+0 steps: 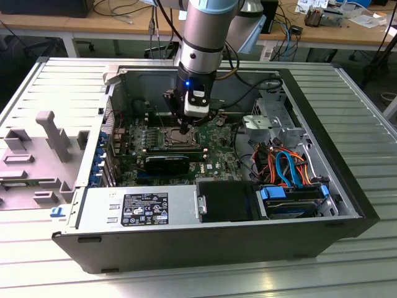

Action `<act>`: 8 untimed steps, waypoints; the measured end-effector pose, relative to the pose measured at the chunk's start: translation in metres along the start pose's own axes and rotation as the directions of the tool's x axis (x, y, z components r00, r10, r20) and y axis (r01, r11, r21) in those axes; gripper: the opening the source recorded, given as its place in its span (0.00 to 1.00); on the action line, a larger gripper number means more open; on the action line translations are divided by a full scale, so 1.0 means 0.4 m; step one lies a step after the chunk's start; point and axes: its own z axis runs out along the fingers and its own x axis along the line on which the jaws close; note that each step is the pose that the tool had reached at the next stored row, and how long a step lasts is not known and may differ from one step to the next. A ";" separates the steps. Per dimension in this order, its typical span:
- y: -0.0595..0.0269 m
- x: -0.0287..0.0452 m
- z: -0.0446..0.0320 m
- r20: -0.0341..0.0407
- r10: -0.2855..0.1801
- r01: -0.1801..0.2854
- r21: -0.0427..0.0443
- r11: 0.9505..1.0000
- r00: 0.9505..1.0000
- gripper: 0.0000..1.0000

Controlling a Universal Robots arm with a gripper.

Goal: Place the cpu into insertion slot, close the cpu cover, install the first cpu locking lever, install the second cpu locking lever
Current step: 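Install the first cpu locking lever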

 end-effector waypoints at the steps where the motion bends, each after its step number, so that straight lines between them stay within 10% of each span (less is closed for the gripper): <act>1: 0.000 0.000 0.000 0.000 -0.003 0.003 0.000 1.000 1.000 0.11; 8: 0.000 0.000 0.000 0.001 -0.017 0.017 0.002 1.000 1.000 0.11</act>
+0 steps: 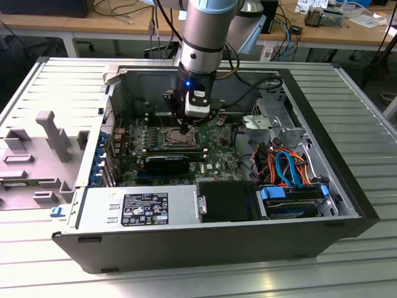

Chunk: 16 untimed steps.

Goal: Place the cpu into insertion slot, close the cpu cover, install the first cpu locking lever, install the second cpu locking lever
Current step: 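Install the first cpu locking lever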

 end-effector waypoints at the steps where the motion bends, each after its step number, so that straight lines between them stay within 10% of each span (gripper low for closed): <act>1: 0.000 0.000 0.000 0.000 -0.002 0.002 0.000 1.000 1.000 0.11; 16: 0.000 0.000 0.000 0.003 -0.032 0.032 0.003 0.999 0.999 0.11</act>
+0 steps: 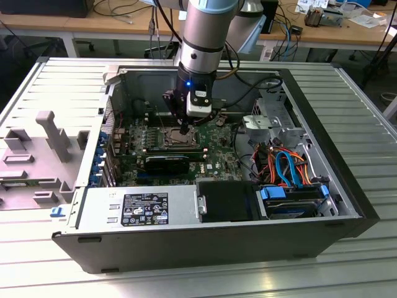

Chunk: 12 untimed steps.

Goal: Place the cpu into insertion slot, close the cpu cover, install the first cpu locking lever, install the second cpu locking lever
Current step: 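Install the first cpu locking lever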

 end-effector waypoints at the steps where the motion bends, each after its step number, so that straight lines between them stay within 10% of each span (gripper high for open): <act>1: 0.000 0.000 0.000 0.000 -0.001 0.001 0.000 1.000 1.000 0.11; 12: 0.000 0.000 0.000 0.002 -0.024 0.024 0.002 1.000 1.000 0.11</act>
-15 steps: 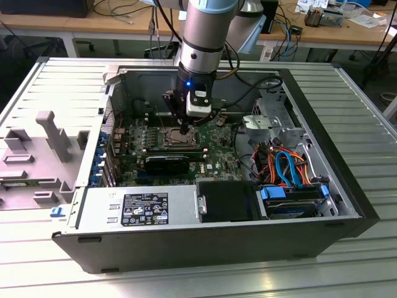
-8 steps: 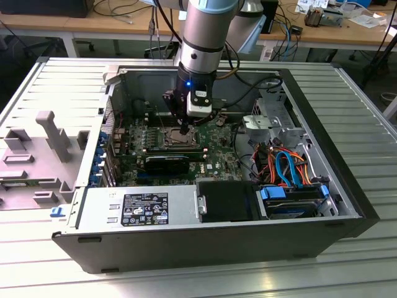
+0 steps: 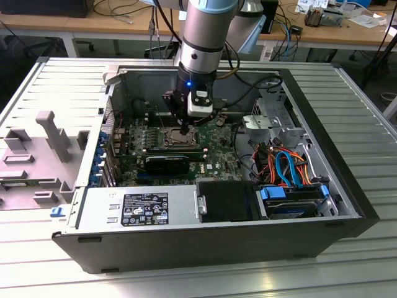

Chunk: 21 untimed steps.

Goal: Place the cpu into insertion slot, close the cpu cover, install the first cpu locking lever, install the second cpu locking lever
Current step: 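Install the first cpu locking lever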

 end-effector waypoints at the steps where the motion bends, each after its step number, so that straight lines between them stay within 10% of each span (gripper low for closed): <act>1: 0.000 0.000 0.000 0.000 -0.001 0.001 0.000 1.000 1.000 0.11; 21: 0.000 0.000 0.000 0.006 -0.074 0.074 0.008 0.997 0.997 0.11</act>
